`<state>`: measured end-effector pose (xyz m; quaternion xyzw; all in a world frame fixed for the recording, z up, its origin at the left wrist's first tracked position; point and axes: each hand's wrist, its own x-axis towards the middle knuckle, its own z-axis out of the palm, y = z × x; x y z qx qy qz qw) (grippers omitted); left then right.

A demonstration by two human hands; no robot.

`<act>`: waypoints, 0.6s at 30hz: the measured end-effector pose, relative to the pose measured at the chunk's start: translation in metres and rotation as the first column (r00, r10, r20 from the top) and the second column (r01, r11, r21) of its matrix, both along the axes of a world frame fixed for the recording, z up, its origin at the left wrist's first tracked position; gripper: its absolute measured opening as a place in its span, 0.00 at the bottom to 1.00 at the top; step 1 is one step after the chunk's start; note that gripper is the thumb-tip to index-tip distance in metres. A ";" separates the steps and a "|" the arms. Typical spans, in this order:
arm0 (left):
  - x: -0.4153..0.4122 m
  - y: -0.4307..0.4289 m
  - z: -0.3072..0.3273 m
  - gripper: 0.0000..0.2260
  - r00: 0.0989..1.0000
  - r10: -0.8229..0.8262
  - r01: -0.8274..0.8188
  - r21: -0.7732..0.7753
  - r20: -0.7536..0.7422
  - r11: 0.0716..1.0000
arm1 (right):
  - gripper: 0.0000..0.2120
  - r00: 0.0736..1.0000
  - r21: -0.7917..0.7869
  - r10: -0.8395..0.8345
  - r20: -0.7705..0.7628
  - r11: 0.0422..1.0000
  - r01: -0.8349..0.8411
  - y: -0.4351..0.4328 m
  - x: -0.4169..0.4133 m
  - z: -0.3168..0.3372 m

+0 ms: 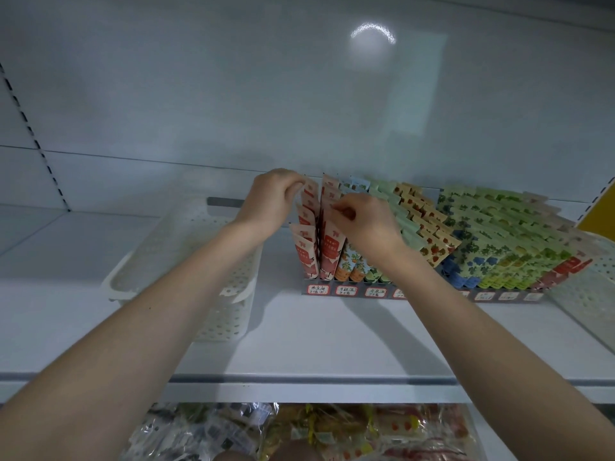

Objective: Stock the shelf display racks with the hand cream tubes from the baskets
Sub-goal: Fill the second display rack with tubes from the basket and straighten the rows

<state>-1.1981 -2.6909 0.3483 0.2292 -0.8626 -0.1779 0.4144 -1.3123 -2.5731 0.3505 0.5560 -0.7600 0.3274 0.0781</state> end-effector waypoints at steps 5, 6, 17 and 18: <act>0.018 0.000 -0.005 0.11 0.988 0.059 -0.073 0.100 0.140 0.992 | 0.10 0.998 0.014 -0.030 0.060 0.999 0.029 -0.015 -0.003 0.008; 0.022 0.002 -0.006 0.10 0.984 0.050 -0.069 0.103 0.171 0.992 | 0.10 0.997 0.014 -0.036 0.065 0.999 0.035 -0.019 -0.003 0.010; 0.043 0.024 -0.015 0.09 0.953 -0.051 0.032 0.069 0.297 0.997 | 0.09 0.995 0.229 0.017 -0.101 0.973 0.007 -0.048 -0.002 0.022; 0.042 0.025 -0.014 0.08 0.953 -0.056 0.037 0.067 0.299 0.997 | 0.09 0.993 0.239 0.008 -0.120 0.971 0.021 -0.050 -0.002 0.023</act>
